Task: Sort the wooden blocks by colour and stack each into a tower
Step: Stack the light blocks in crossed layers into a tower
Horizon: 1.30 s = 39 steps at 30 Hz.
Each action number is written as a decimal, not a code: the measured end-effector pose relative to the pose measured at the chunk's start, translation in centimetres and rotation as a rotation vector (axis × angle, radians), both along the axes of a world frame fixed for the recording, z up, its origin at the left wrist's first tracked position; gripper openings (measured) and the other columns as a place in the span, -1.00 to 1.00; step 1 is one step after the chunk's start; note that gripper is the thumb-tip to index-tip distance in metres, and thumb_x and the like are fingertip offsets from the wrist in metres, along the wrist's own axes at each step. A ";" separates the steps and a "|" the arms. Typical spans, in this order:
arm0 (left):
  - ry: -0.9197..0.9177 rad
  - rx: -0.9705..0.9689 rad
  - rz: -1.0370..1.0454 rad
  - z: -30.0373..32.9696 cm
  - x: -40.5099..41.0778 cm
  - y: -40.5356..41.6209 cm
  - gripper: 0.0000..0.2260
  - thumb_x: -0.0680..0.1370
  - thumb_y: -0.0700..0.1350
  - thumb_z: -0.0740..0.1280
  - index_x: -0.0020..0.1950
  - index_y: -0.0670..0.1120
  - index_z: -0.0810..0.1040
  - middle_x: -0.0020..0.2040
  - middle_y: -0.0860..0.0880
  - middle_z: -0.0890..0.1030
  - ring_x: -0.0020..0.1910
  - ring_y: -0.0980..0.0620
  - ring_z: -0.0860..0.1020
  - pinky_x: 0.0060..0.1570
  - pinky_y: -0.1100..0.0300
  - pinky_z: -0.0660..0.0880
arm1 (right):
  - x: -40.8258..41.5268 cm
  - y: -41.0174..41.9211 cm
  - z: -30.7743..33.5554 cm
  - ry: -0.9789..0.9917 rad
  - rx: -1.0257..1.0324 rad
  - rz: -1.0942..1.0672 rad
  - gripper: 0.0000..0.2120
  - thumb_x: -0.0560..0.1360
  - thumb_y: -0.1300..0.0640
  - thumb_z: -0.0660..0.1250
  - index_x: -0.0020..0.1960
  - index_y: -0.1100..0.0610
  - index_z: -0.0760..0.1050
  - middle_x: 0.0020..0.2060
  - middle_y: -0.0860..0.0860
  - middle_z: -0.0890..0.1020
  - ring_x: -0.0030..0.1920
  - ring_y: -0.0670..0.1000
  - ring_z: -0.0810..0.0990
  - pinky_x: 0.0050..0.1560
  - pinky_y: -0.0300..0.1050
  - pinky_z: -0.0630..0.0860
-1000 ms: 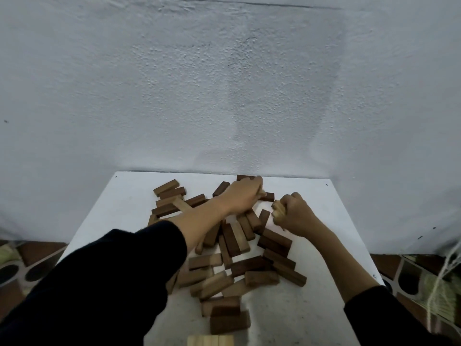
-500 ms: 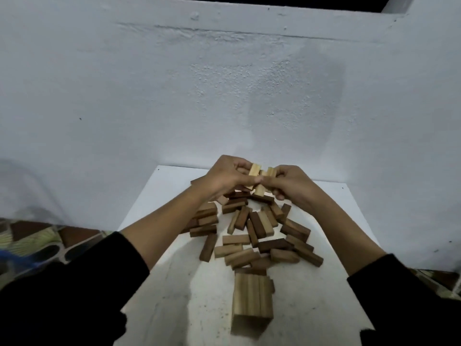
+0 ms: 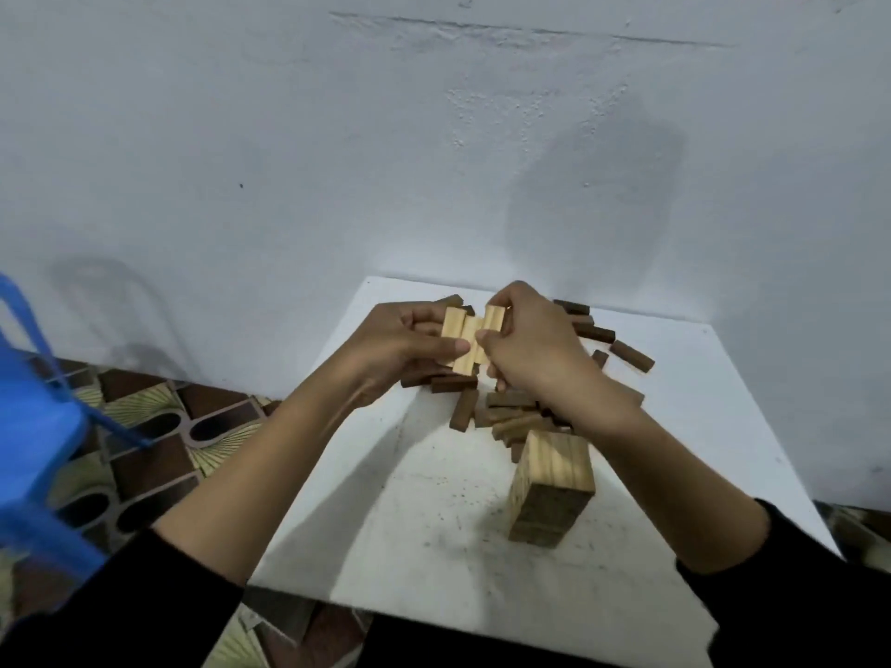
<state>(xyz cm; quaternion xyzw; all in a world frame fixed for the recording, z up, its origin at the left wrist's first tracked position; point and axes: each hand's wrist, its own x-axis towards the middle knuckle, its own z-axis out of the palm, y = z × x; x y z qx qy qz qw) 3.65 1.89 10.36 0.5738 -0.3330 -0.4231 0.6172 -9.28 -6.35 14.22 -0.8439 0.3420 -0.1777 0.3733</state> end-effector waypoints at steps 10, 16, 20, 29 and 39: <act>0.178 0.153 0.060 -9.2 1.6 6.0 -0.77 0.38 -0.41 0.38 0.00 -0.22 0.59 -0.22 -0.08 0.68 -0.24 0.04 0.64 -0.23 0.26 0.58 | 2.4 7.6 -9.8 0.157 -0.024 0.123 -0.61 0.48 0.44 0.14 0.28 0.24 0.26 0.17 0.15 0.37 0.16 0.11 0.40 0.02 -0.16 0.36; -0.330 0.358 0.195 -13.6 1.6 5.7 -0.84 0.43 -0.27 0.47 -0.01 -0.23 0.65 -0.17 -0.18 0.58 -0.18 -0.01 0.49 -0.13 0.21 0.44 | 2.0 6.7 -16.8 0.096 0.225 -0.127 -0.72 0.53 0.33 0.17 0.21 0.16 0.36 0.07 0.15 0.52 0.00 0.12 0.52 -0.07 -0.04 0.49; -0.645 0.444 0.204 -14.2 1.7 4.8 -0.81 0.40 -0.19 0.51 -0.01 -0.16 0.66 -0.19 -0.03 0.59 -0.25 0.10 0.47 -0.27 0.45 0.31 | 1.9 6.1 -18.6 0.094 0.141 -0.173 -0.76 0.53 0.28 0.26 0.20 0.20 0.47 0.10 0.11 0.51 0.07 0.06 0.48 0.05 -0.23 0.37; -0.760 0.402 0.348 -15.2 2.3 4.1 -0.93 0.48 -0.18 0.43 -0.08 -0.14 0.68 -0.25 0.01 0.63 -0.23 0.06 0.57 -0.29 0.52 0.35 | 2.3 6.1 -19.8 -0.103 0.082 -0.146 -0.81 0.52 0.37 0.23 0.12 0.31 0.48 0.00 0.06 0.38 0.01 0.11 0.46 -0.04 -0.30 0.40; -0.815 0.415 0.443 -16.7 2.9 4.5 -0.81 0.49 -0.17 0.43 0.08 -0.17 0.67 -0.09 -0.05 0.50 0.04 -0.07 0.47 -0.04 0.27 0.27 | 2.2 6.1 -20.8 -0.074 -0.009 -0.021 -0.62 0.40 0.45 0.28 0.20 0.27 0.46 0.08 0.11 0.43 0.12 0.11 0.40 0.15 -0.12 0.40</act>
